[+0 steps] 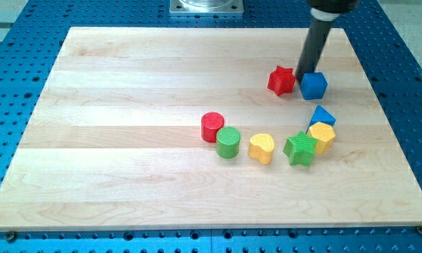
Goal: Move the blue cube to the left
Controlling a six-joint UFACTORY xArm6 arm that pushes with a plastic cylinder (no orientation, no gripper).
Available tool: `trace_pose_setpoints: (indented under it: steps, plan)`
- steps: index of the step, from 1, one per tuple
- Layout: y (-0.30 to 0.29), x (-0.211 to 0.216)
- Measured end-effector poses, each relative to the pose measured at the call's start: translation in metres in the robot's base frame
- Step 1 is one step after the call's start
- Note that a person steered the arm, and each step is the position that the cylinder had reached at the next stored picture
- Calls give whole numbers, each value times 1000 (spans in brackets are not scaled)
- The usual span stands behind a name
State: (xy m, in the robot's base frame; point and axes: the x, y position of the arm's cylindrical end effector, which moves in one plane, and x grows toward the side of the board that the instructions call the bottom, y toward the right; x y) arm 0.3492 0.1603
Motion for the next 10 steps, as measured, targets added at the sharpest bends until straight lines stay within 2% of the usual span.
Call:
trace_pose_setpoints:
  steps: [1,2,3,4,5,6,8,9,10]
  plan:
    - [-48,4]
    - [-75,-20]
    - [-34,-48]
    - [24,-49]
    - [56,-49]
    - [71,-17]
    - [40,-3]
    - [92,23]
    - [82,41]
